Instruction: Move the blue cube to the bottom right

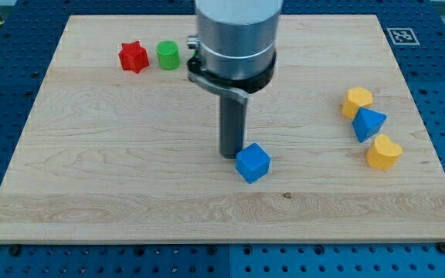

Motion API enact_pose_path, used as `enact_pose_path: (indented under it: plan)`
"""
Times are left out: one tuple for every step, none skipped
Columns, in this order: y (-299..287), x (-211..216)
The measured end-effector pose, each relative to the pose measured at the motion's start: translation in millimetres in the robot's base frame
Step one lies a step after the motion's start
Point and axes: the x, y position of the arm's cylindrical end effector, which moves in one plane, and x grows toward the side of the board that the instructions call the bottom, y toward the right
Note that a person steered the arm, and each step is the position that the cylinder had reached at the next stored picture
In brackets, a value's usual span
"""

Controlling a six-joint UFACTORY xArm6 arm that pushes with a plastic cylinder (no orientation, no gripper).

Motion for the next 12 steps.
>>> enact_pose_path:
  plan:
    - [-11.4,13.0]
    - [5.3,13.2]
    - [39.4,13.6]
    - [63.7,21.8]
    - [88.1,28.5]
    - [94.9,41.2]
    - [94.9,64.9]
    - [95.9,74.0]
    - [95.9,74.0]
    - [95.9,60.6]
    - [95.9,51.8]
    - [99.4,51.8]
